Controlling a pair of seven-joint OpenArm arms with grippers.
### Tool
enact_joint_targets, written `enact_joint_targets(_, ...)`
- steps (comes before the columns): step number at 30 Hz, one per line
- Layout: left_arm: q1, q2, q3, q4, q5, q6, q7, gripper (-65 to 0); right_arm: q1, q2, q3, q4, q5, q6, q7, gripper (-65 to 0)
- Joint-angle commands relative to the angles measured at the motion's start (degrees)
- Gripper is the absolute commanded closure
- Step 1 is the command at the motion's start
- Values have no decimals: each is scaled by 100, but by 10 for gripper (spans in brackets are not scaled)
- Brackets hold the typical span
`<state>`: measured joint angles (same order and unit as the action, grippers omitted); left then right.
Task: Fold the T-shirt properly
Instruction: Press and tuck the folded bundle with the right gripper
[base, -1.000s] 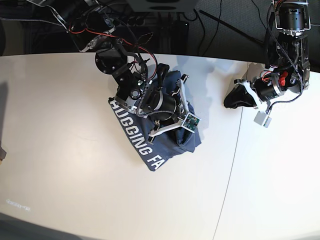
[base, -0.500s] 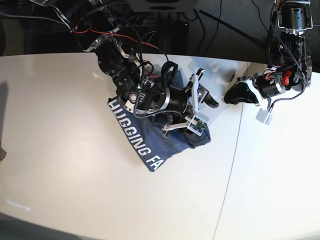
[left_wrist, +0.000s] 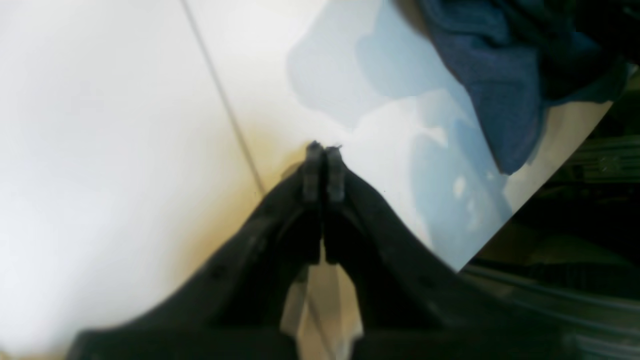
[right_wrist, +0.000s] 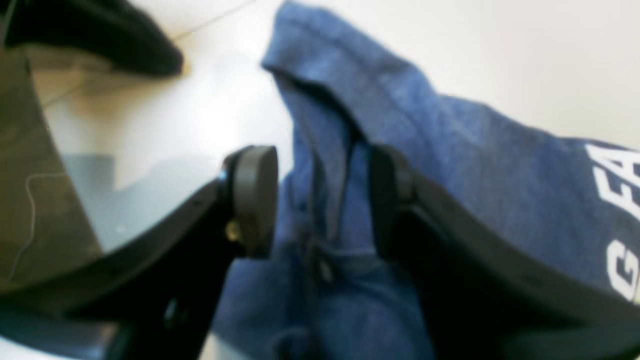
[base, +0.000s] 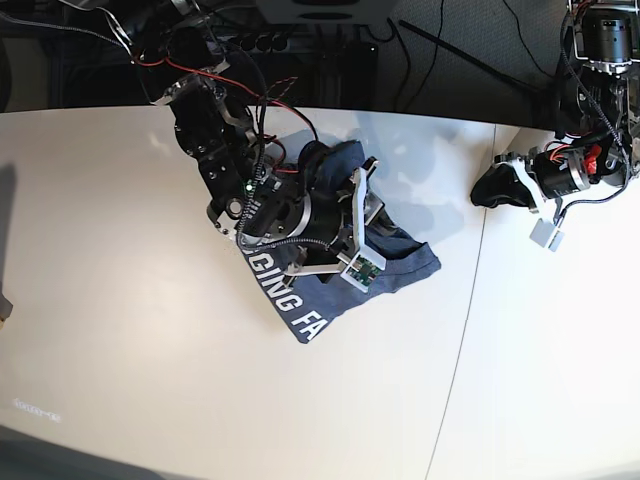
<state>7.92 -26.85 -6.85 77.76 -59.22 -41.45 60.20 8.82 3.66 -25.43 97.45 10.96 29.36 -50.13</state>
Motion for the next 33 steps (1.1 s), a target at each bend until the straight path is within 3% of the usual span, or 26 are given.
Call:
enact_joint_targets(1,-28,-107,-37,42,0,145,57,0,87,61,7,236,243,348,107,-298)
enact_joint_targets(6,-13,-111,-37,42,-13,145,162,0,-33,330,9,632,315,345,-2,-297)
enact_joint_targets(10,-13,-111,-37,42,-11,145,175,0,-232,348,9,673,280,345,-227,-297)
enact_joint_targets(20,-13,-111,-37,42,-9,145,175,0,-702,621,13,1178,-422,337,-245,-297)
enact_joint_targets(33,-13,-109,-35,42,-4,145,175,0,-774,632,20,1373,-761,-116,-245,-297)
